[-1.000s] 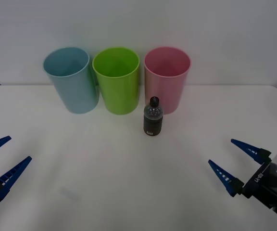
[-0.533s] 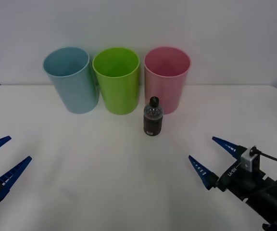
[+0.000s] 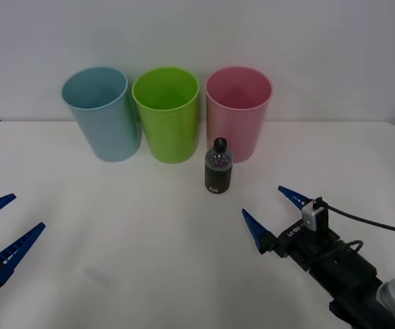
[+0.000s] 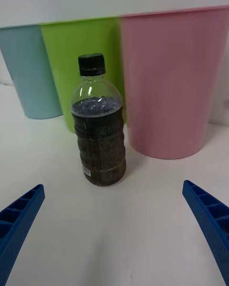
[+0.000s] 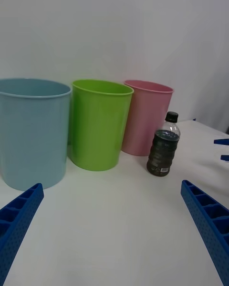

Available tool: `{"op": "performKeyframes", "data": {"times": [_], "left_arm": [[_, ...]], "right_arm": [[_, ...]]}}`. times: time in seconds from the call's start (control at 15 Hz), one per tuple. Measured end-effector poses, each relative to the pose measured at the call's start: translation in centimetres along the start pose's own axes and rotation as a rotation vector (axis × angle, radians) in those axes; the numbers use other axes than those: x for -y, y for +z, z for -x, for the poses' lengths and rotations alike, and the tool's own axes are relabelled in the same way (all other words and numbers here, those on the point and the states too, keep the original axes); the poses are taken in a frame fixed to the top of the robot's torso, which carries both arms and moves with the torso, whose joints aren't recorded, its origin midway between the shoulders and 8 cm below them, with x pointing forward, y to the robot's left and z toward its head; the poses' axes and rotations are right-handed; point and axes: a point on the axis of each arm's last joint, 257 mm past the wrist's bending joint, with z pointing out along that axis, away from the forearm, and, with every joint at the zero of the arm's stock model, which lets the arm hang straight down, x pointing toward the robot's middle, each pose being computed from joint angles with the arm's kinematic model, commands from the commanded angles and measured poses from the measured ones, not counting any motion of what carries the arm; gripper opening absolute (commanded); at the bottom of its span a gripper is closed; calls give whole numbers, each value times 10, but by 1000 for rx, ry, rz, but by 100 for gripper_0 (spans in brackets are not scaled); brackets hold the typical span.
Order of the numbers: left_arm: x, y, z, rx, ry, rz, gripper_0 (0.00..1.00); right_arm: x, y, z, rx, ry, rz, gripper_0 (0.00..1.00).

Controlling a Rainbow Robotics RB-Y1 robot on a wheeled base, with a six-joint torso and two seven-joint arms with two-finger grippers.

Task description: Grasp the object on the table and drop it into the matching bin: aluminum can to the light blue bin, PET bottle to the pink bin.

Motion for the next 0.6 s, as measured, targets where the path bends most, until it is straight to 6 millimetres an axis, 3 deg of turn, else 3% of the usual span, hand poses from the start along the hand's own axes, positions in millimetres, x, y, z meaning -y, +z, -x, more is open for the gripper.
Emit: {"op": "performKeyframes", "data": {"times": [0.6], "left_arm": [[0,0,0,0,0,0,100]], "right_arm": [[-17,69,-10,-13,-1,-11,100]]}}
